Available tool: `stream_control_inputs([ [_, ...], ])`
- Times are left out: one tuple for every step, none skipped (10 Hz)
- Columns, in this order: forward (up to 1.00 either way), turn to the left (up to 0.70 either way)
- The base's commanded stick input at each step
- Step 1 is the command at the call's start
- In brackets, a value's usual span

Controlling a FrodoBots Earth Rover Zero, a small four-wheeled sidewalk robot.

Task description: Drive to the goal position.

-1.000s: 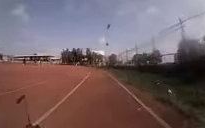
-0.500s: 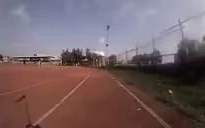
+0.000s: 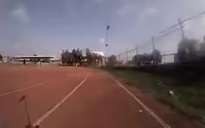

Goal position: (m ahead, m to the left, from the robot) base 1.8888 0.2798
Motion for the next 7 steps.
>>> stream_control_inputs([
  [0.5, 0.0],
  [0.5, 0.0],
  [0.5, 0.0],
  [0.5, 0.0],
  [0.5, 0.0],
  [0.5, 0.0],
  [0.5, 0.0],
])
